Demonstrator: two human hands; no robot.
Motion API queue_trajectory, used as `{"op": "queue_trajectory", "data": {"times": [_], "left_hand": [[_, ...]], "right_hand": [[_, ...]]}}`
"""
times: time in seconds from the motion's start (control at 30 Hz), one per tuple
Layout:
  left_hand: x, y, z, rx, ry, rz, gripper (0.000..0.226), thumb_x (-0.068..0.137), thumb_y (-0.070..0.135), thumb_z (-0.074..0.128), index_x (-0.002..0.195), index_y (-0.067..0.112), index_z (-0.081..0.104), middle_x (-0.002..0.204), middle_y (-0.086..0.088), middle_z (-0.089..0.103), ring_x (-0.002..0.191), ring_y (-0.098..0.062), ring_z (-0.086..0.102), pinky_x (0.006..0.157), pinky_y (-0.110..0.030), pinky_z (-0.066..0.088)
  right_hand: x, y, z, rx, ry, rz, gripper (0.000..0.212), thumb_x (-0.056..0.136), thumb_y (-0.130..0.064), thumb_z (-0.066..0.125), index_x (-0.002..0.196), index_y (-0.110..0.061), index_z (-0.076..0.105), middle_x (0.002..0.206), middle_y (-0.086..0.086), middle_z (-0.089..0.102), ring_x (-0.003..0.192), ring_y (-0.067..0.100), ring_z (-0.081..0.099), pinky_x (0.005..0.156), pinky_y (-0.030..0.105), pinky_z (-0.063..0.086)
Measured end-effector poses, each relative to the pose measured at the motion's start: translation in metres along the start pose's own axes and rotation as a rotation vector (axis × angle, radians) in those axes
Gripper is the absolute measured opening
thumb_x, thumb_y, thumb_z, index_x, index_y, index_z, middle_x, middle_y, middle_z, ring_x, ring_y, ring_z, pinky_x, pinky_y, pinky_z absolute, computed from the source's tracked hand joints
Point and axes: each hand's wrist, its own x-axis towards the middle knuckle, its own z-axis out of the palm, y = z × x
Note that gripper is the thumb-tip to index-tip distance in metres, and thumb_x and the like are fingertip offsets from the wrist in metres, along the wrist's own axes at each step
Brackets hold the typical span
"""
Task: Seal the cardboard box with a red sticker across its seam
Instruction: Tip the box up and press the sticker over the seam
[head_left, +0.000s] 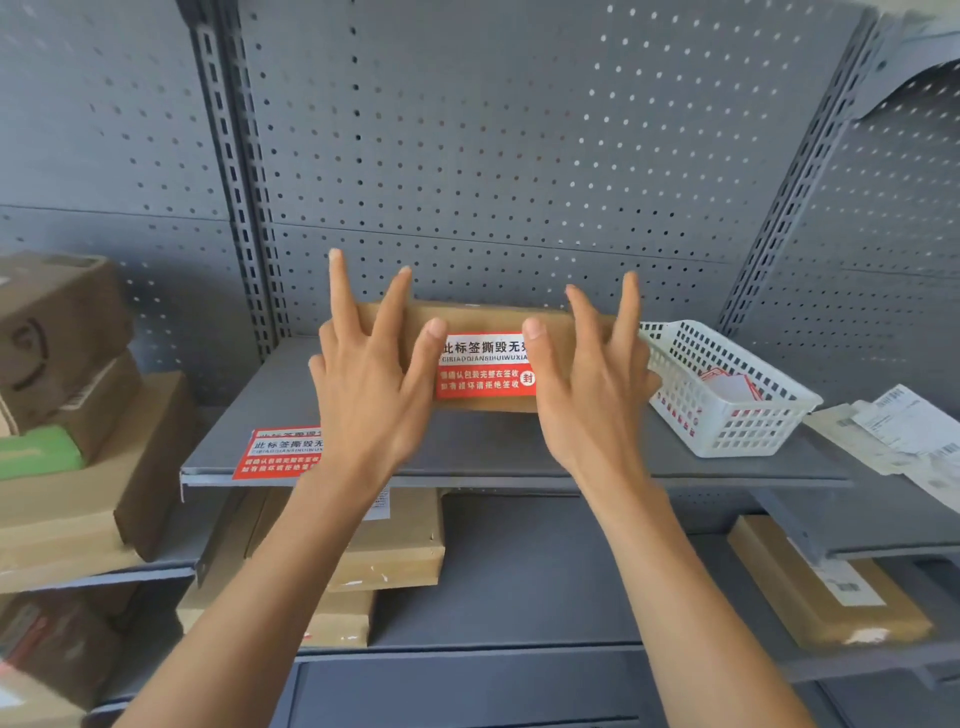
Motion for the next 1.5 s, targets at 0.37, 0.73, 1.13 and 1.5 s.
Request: {"op": "queue_trajectory", "data": {"times": [0.37, 0.73, 1.13, 1.5], "left_hand": [[0.031, 0.031, -0.003, 0.197, 0.037, -0.038, 0.076, 0.09, 0.08, 0.038, 0.155, 0.041, 0.036, 0.173, -0.004, 0.005, 0.135, -0.037, 0.042, 0.104, -0.052, 0.034], [0.041, 0.028, 0.007, 0.205, 0.065, -0.024, 0.063, 0.101, 0.063, 0.037, 0.158, 0.037, 0.032, 0.173, -0.009, 0.001, 0.133, -0.04, 0.044, 0.106, -0.056, 0.034], [0.044, 0.023, 0.011, 0.233, 0.028, 0.025, 0.05, 0.109, 0.047, 0.028, 0.158, 0.038, 0.032, 0.172, -0.015, -0.003, 0.12, -0.043, 0.05, 0.095, -0.055, 0.04], [0.054, 0.023, 0.0, 0.332, -0.039, 0.112, 0.092, 0.082, 0.087, 0.038, 0.159, 0.039, 0.027, 0.172, -0.015, -0.006, 0.115, -0.045, 0.054, 0.094, -0.052, 0.042]], "right_hand": [[0.031, -0.025, -0.001, -0.208, 0.15, 0.064, 0.084, 0.086, -0.08, 0.017, 0.138, -0.022, 0.05, 0.162, 0.007, 0.031, 0.14, 0.038, 0.032, 0.102, 0.057, 0.026], [0.044, -0.015, 0.005, -0.273, 0.107, 0.026, 0.057, 0.101, -0.062, 0.026, 0.137, -0.022, 0.046, 0.162, 0.008, 0.029, 0.141, 0.039, 0.03, 0.101, 0.058, 0.028], [0.05, -0.002, 0.008, -0.233, 0.11, -0.015, 0.053, 0.107, -0.046, 0.018, 0.152, -0.027, 0.038, 0.166, 0.003, 0.025, 0.144, 0.035, 0.029, 0.105, 0.056, 0.027], [0.051, -0.003, 0.002, -0.295, 0.046, -0.073, 0.068, 0.099, -0.064, 0.017, 0.157, -0.03, 0.026, 0.17, 0.004, 0.014, 0.142, 0.044, 0.029, 0.104, 0.06, 0.029]]}}
